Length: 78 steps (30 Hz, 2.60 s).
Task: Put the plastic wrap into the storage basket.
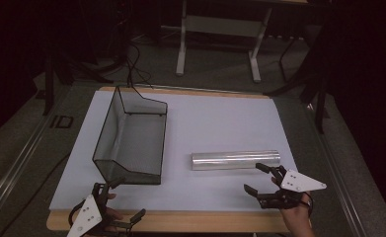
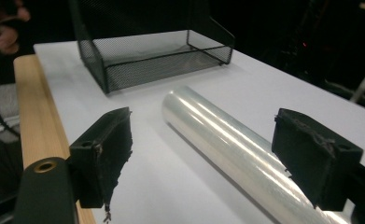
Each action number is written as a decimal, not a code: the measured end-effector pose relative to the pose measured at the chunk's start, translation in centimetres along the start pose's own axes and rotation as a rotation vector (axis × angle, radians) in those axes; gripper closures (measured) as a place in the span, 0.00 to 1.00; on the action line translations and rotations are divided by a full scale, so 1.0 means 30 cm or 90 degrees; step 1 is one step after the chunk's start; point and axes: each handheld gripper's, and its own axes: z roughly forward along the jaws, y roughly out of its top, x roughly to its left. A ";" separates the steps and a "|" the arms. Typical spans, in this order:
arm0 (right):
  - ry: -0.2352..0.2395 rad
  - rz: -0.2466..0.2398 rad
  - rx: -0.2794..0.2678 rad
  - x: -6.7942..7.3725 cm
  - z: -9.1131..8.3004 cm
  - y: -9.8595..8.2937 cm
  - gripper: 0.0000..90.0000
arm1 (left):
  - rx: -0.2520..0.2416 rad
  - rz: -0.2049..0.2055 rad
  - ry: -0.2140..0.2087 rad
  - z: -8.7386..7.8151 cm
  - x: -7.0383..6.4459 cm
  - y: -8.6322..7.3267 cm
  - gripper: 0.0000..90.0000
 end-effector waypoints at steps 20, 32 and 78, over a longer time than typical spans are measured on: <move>0.078 -0.045 0.184 0.048 0.049 0.099 0.11 | 0.016 -0.020 -0.005 0.001 -0.003 0.000 0.01; 0.120 -0.124 0.358 -0.039 0.143 0.180 0.18 | 0.012 -0.035 -0.013 -0.005 -0.001 0.001 0.01; 0.147 -0.336 0.709 -0.201 0.587 0.088 0.11 | 0.016 -0.040 -0.028 -0.005 0.002 -0.006 0.01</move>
